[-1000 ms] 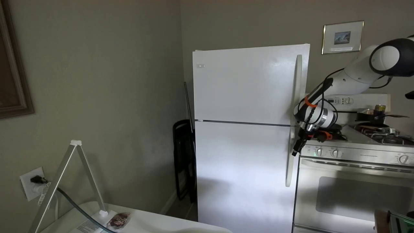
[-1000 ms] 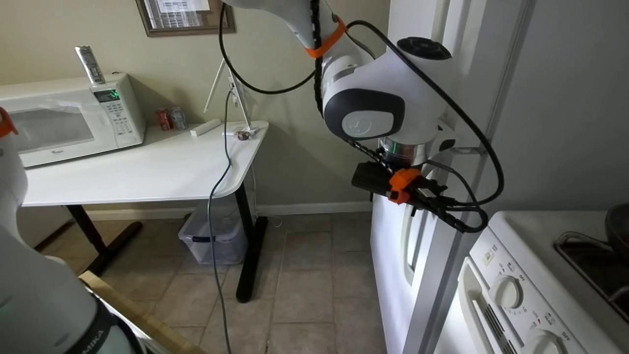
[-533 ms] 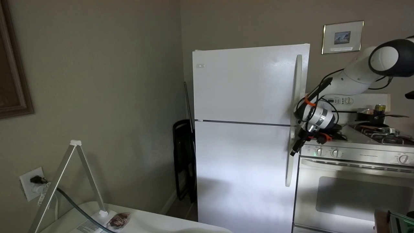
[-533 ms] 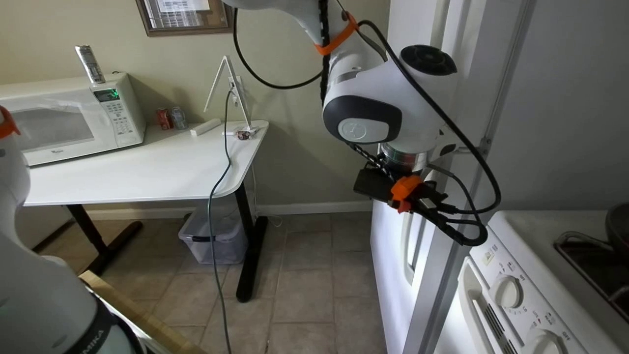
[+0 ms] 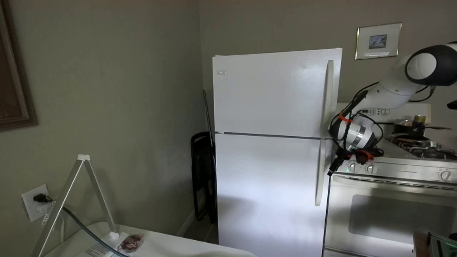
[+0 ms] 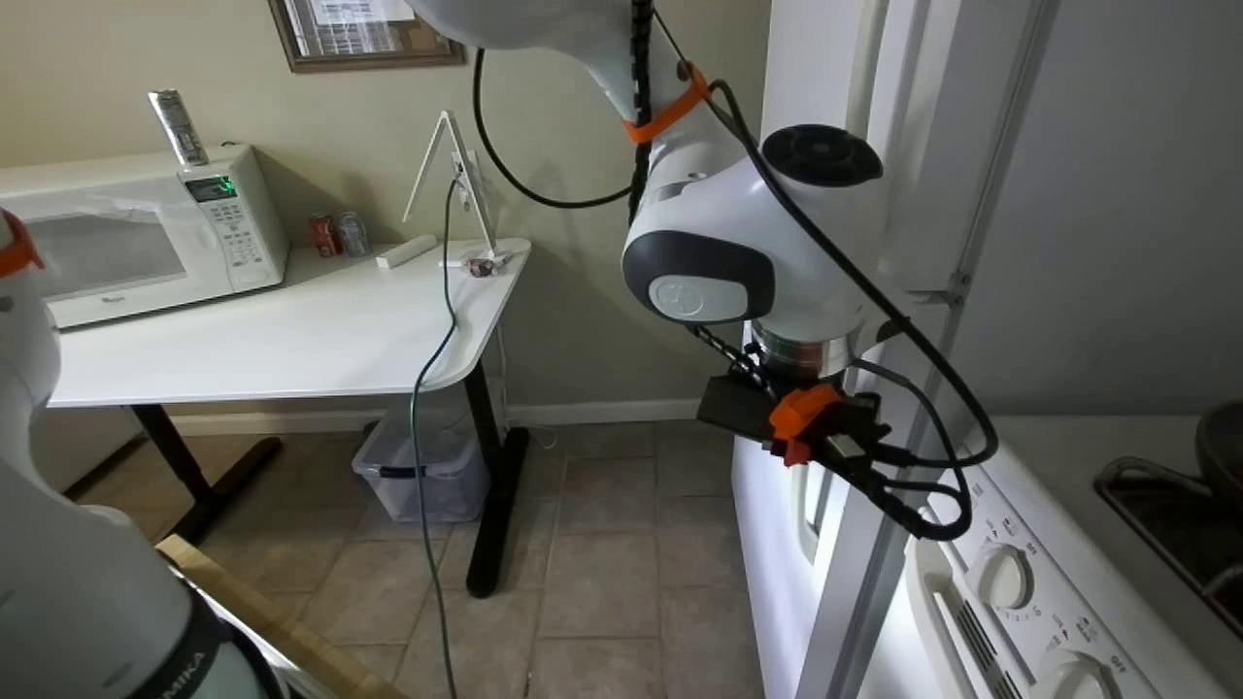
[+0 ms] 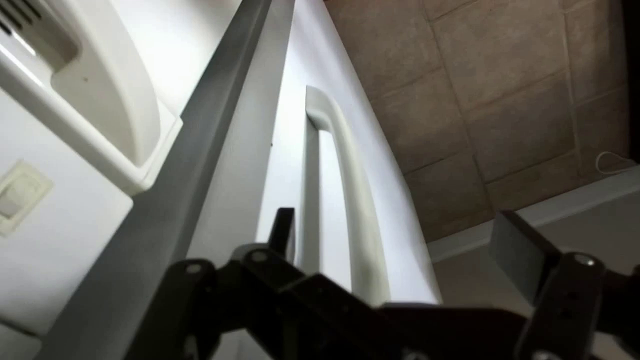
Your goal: Open the bottom fridge door
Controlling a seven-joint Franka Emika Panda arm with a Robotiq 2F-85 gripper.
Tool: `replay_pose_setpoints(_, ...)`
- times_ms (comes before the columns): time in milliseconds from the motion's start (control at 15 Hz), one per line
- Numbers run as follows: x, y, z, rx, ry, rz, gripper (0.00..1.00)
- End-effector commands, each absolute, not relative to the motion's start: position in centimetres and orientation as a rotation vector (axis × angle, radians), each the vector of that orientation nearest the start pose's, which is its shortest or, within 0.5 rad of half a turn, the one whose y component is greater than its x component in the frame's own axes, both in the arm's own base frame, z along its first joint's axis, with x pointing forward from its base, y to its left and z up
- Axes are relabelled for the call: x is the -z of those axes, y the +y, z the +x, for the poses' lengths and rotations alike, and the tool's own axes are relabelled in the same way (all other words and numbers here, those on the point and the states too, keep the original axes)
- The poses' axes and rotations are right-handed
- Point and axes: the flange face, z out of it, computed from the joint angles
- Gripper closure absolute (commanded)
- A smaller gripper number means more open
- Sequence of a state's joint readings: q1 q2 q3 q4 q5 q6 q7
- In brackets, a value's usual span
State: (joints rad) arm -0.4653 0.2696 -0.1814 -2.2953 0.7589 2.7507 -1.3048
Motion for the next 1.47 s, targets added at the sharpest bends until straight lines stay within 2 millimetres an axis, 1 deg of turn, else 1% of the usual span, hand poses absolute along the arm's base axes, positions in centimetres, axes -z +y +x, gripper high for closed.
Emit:
replay_pose_setpoints(0,-23.5,-33.8,39.3,0.513,0.111,-3.047,0.00)
replay_pose_setpoints(200,-23.7,-32.9,39.3,0.609,0.123,-2.982,0.00)
replay_pose_setpoints(267,-24.9,-32.8,39.8,0.723,0.142,-2.946,0.00)
replay_pose_setpoints(333,-25.0,-32.7,39.7,0.761,0.177,-2.925,0.00)
replay_pose_setpoints(400,-23.7,-33.0,40.3,0.660,0.167,-2.976,0.00)
replay_pose_setpoints(533,-24.0,-32.9,40.4,0.680,0.166,-2.972,0.00)
replay_pose_setpoints(800,-23.8,-33.0,40.3,0.672,0.168,-2.972,0.00)
replay_pose_setpoints(867,-24.2,-32.9,41.0,0.733,0.153,-2.983,0.00)
replay_pose_setpoints(1067,-24.5,-32.8,41.8,0.815,0.139,-2.944,0.00)
replay_pose_setpoints(1400,-24.7,-34.0,42.0,0.948,0.123,-2.932,0.00)
